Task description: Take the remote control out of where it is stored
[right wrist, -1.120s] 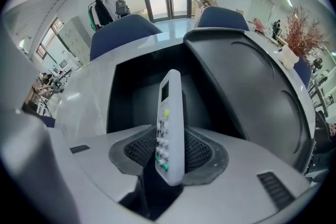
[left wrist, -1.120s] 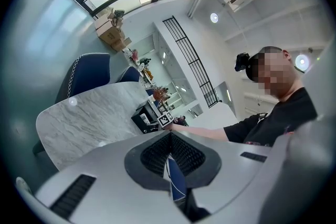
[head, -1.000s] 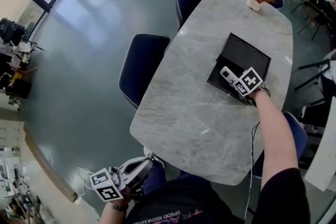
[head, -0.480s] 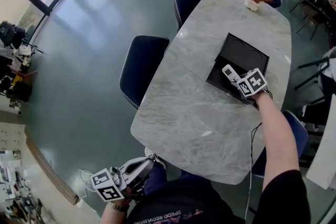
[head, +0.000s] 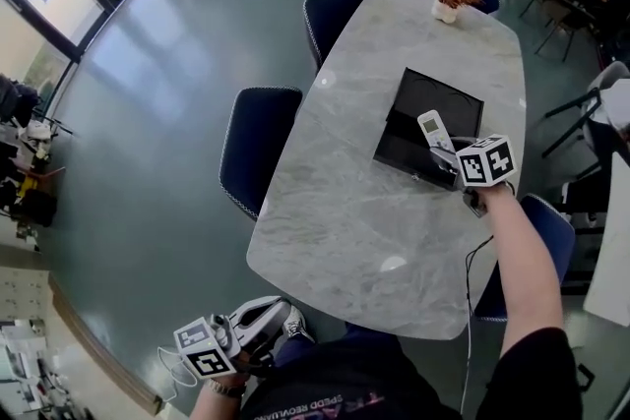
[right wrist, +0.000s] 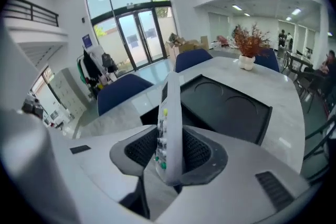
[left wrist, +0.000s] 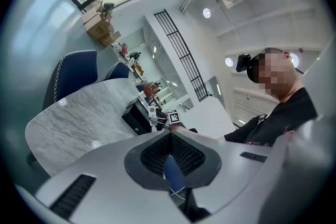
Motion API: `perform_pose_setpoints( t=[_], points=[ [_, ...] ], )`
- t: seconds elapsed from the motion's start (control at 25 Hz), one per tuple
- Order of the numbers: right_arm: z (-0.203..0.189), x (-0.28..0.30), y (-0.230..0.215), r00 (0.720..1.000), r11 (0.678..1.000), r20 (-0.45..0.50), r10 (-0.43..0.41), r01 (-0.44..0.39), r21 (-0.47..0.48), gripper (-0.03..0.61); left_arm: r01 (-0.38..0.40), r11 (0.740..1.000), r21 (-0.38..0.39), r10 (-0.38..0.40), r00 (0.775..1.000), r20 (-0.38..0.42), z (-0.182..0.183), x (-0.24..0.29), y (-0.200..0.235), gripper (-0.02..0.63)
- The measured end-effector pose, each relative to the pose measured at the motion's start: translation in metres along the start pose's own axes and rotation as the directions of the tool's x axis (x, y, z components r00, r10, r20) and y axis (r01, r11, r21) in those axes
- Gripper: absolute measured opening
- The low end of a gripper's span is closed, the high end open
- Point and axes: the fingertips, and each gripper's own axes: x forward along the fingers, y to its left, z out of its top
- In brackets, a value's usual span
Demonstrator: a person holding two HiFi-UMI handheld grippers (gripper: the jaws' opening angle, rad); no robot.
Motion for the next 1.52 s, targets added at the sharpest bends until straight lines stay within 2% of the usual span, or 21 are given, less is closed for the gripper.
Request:
perform_pose_setpoints(
  t=[0.16,0.32,0.48,0.68,1.0,1.32,1.52],
  points=[
    [0.004,-0.031,0.028,0.987,0.980,0.154,0.035,-0.065,0.189,0.143,0.061,0.998,0.018,-0.060,0.997,-0.051,0.004,-0.006,-0.003,0.005],
    [-0.001,-0.059,0.051,0.955,0.928,0.298,0.017,-0.126,0.350,0.143,0.112,0.993,0.029,-0.109,0.989,-0.100,0.002,-0.014,-0.004,0.005],
    [-0.013,-0.079,0.089,0.924,0.877,0.383,0.011,-0.193,0.440,0.143,0.153,0.988,0.031,-0.148,0.982,-0.119,0.006,-0.023,-0.007,0.006],
    [-0.029,-0.096,0.161,0.885,0.832,0.466,0.020,-0.273,0.483,0.143,0.194,0.980,0.036,-0.186,0.972,-0.144,0.005,-0.051,-0.011,0.005],
    [-0.070,-0.112,0.275,0.842,0.778,0.539,0.013,-0.347,0.524,0.143,0.263,0.964,0.049,-0.249,0.948,-0.198,-0.008,-0.095,-0.021,0.005],
    [-0.130,-0.128,0.381,0.799,0.709,0.600,0.028,-0.439,0.551,0.143,0.317,0.947,0.059,-0.291,0.919,-0.267,-0.041,-0.135,-0.034,0.005],
    [-0.165,-0.142,0.441,0.784,0.676,0.620,0.015,-0.465,0.572,0.143,0.343,0.938,0.045,-0.315,0.900,-0.301,-0.062,-0.156,-0.039,0.005]
  ],
)
